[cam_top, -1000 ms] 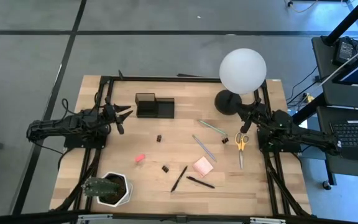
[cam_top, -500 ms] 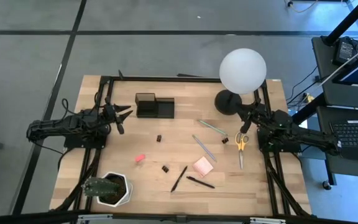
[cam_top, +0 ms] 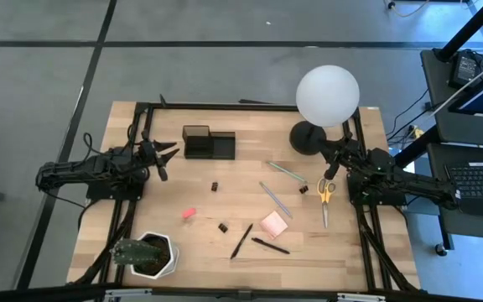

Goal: Pick and place office supplies into organizer
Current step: Put the pink eraser into the desk organizer

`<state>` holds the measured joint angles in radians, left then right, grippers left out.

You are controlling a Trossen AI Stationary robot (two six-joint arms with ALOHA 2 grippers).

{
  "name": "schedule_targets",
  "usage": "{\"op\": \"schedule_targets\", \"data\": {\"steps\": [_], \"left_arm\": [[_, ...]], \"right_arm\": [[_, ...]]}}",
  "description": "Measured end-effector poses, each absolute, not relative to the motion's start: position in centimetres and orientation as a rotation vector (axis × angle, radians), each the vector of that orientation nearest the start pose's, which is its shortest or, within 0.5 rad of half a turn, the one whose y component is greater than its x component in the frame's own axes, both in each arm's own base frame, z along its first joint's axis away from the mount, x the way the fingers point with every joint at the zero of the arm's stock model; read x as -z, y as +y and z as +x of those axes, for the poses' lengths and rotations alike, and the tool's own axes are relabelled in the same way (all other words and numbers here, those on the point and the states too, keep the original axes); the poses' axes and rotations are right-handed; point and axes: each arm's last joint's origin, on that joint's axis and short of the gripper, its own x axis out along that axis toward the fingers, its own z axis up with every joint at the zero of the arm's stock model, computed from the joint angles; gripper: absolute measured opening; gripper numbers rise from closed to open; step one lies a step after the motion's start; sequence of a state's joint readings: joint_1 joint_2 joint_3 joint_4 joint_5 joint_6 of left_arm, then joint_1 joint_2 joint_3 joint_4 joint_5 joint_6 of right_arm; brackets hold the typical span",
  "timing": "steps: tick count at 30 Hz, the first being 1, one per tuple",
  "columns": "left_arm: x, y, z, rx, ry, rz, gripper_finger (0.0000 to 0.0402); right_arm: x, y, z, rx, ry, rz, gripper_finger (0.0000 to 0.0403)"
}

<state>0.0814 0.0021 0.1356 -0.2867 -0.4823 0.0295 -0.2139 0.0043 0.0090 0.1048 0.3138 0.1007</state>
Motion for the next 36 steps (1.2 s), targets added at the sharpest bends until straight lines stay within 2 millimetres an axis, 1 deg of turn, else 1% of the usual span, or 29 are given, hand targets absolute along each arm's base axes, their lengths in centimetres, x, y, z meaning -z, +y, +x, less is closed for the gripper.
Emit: {"op": "schedule_targets", "data": {"steps": [3, 7, 12, 17, 22, 25, 27, 31, 36], "left_arm": [[-18.3, 2.0, 8.3, -0.534, 0.150, 0.076, 0.0108], [-18.8, 1.6, 8.8, -0.408, 0.120, 0.109, 0.0132], [-19.5, 1.3, 9.7, -0.250, 0.066, 0.200, 0.0169], [-19.6, 1.1, 10.9, -0.160, 0.064, 0.199, 0.0190], [-18.9, 1.1, 12.3, -0.132, 0.138, 0.056, 0.0194], [-19.2, 1.2, 13.1, -0.119, 0.193, 0.010, 0.0194], [-19.6, 1.0, 13.8, -0.091, 0.227, 0.003, 0.0194], [-20.3, 0.4, 15.3, -0.014, 0.351, 0.061, 0.0194], [-20.6, -0.4, 17.2, 0.018, 0.499, 0.035, 0.0194]], "right_arm": [[-17.7, -2.9, 9.1, 0.523, -0.141, 0.083, 0.0081], [-17.7, -3.0, 9.1, 0.553, -0.133, 0.046, 0.0081], [-17.7, -3.1, 9.0, 0.614, -0.134, 0.052, 0.0081], [-17.7, -3.1, 9.0, 0.618, -0.143, 0.083, 0.0081], [-17.6, -3.1, 9.0, 0.617, -0.144, 0.108, 0.0081], [-17.6, -3.1, 9.0, 0.617, -0.145, 0.112, 0.0081], [-17.6, -3.1, 9.0, 0.617, -0.144, 0.112, 0.0081], [-17.6, -3.1, 9.0, 0.617, -0.142, 0.107, 0.0081], [-17.6, -3.1, 9.0, 0.617, -0.139, 0.106, 0.0081]]}}
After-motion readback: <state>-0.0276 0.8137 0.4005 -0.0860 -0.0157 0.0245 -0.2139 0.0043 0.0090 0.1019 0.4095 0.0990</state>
